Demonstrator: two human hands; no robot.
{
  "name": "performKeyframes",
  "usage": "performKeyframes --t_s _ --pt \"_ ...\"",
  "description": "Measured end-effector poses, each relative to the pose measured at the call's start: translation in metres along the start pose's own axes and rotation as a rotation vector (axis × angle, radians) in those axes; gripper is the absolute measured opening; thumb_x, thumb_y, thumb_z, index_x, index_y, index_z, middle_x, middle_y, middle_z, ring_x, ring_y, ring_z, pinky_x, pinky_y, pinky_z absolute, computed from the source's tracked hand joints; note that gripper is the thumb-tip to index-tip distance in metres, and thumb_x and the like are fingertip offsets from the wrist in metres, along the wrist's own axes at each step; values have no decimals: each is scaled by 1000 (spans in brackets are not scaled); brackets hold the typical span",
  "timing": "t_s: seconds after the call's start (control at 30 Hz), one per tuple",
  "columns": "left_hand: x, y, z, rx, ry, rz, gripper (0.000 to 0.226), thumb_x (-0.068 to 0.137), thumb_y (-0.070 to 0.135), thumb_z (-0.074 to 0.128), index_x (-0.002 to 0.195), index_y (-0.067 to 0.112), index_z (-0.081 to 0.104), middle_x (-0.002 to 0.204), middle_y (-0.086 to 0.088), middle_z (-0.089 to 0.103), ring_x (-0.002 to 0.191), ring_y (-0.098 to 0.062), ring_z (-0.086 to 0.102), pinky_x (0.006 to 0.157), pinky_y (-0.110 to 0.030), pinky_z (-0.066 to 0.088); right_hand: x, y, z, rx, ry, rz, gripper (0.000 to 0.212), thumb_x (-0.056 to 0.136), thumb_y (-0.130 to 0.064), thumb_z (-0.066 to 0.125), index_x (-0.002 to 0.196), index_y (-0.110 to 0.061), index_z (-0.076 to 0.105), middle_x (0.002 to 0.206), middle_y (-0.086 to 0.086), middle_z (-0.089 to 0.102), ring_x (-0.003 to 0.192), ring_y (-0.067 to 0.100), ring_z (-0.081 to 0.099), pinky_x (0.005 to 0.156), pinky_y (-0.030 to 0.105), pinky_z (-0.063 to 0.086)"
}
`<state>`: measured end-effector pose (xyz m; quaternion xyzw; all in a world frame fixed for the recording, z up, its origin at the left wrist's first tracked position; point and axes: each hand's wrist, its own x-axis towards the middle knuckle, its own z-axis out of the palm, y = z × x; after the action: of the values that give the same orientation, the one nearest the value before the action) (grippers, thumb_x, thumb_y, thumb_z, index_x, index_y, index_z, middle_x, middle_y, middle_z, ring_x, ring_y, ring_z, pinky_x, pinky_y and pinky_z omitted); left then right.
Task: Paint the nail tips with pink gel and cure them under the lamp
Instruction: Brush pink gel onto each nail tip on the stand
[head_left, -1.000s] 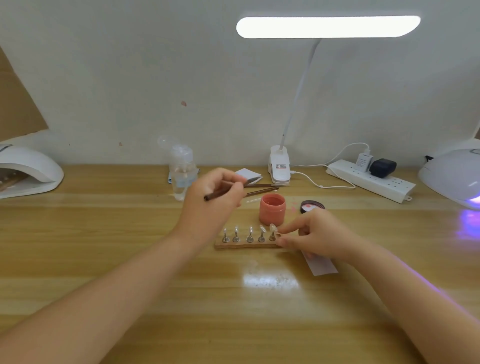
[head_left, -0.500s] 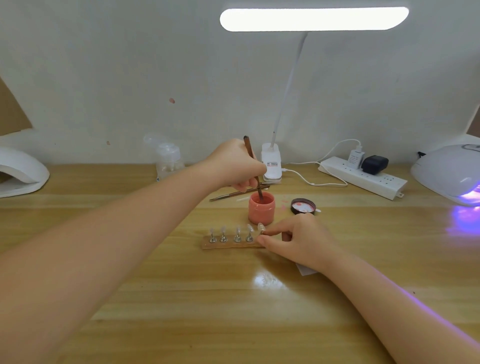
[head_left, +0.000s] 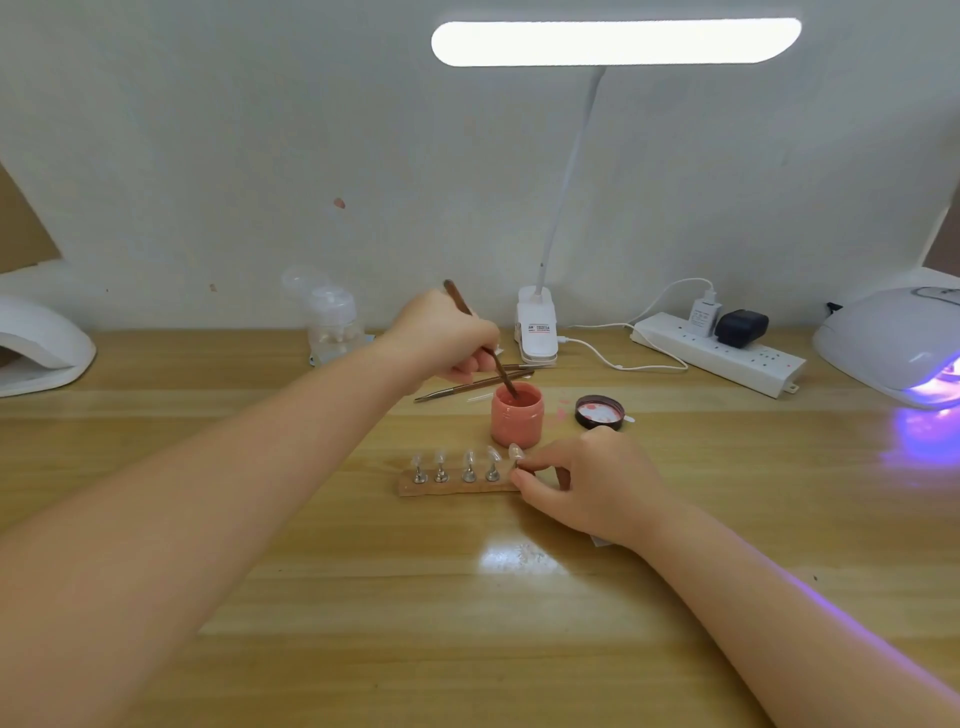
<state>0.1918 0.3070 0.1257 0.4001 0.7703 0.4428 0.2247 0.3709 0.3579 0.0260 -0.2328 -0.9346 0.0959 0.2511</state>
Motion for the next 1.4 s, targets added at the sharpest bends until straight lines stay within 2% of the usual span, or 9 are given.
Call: performKeyframes --t_s 0.17,0.47,0.6,0.73,0.8,1.03,1.13,1.27,1.4 --pt "-8 -11 -16 -271 51 -93 7 86 6 61 86 0 64 53 -4 65 38 -8 53 44 -20 50 -1 -3 0 -76 4 -14 28 89 -53 54 90 -35 76 57 -3 64 58 13 59 51 29 46" --pt "-13 -35 -27 -407 101 -166 8 85 7 62 87 0 65 54 -4 65 42 -9 52 45 -21 50 -3 -5 2 6 13 79 25 86 -55 57 95 -38 74 53 -6 60 43 6 46 55 29 49" --pt "-15 -38 -24 -496 95 -179 8 87 8 60 82 4 64 53 -2 65 40 -7 52 45 -20 51 -1 -5 3 42 -24 121 22 87 -52 59 100 -40 73 48 -13 45 46 3 45 52 23 38" --pt "-17 -43 -21 -551 98 -218 12 90 7 56 80 5 62 51 -1 63 42 -8 52 45 -21 52 -1 -5 2 100 -45 154 21 87 -51 61 99 -40 73 52 -14 45 45 -4 48 49 18 32" --pt "-19 -47 -24 -577 128 -220 13 91 7 55 80 5 61 50 -2 62 42 -8 51 45 -21 53 -1 -5 3 106 -43 156 20 87 -50 61 97 -39 74 52 -14 45 45 0 46 49 18 30" --pt "-42 -54 -31 -942 60 -164 13 91 8 56 85 3 67 56 -3 63 43 -8 55 51 -22 55 -3 -9 4 10 36 50 19 88 -46 62 89 -32 75 49 -15 38 55 7 42 52 25 30" --pt "-55 -57 -28 -1038 19 -132 19 93 10 54 85 2 70 62 -5 66 47 -8 58 54 -24 57 -4 -13 2 -31 96 -43 15 87 -36 66 82 -26 76 52 -13 47 56 14 51 49 24 32" --pt "-70 -64 -21 -1088 -18 -81 27 95 11 48 87 1 73 73 -11 72 55 -13 65 58 -27 59 -6 -16 3 -50 165 -50 18 88 -30 64 75 -20 73 57 -6 59 56 16 54 48 30 43" --pt "-85 -75 -7 -1021 16 55 18 89 11 56 93 1 70 76 -13 72 62 -16 68 61 -28 59 -4 -17 4 171 304 33 7 82 -21 71 75 -20 73 59 -14 60 53 4 51 56 26 47"
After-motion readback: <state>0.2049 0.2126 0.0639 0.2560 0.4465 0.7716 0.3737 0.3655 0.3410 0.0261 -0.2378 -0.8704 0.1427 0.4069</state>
